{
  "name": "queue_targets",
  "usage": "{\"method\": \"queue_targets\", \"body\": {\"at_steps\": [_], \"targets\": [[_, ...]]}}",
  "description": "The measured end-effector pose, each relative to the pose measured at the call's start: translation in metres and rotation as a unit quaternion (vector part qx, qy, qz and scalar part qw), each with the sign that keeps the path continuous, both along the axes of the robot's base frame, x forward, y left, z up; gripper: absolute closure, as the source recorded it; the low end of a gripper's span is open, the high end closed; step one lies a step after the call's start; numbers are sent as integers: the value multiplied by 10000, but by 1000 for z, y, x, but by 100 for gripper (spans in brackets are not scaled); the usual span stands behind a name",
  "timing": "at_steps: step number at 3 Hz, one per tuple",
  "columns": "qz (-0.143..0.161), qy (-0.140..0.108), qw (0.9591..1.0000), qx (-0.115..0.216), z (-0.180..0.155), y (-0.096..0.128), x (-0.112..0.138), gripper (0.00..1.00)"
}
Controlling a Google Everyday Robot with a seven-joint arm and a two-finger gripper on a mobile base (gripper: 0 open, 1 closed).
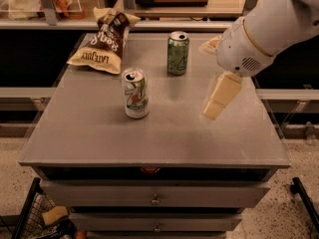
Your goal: Knock 7up can over
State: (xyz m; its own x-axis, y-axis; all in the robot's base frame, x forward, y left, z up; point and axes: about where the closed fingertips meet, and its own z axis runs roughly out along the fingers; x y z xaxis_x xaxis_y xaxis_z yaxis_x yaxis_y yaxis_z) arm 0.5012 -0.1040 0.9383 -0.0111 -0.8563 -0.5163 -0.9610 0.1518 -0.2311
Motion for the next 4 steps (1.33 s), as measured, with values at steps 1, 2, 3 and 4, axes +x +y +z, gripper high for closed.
{"method": "queue_targets", "body": {"at_steps": [1,2,3,4], "targets": [[1,0,10000,0,0,0,0,0],[180,0,9996,202,-7,10,9,0],[510,-13,9970,578,-17,34,21,0],[886,5,9898,1116,-28,64,27,0]]}}
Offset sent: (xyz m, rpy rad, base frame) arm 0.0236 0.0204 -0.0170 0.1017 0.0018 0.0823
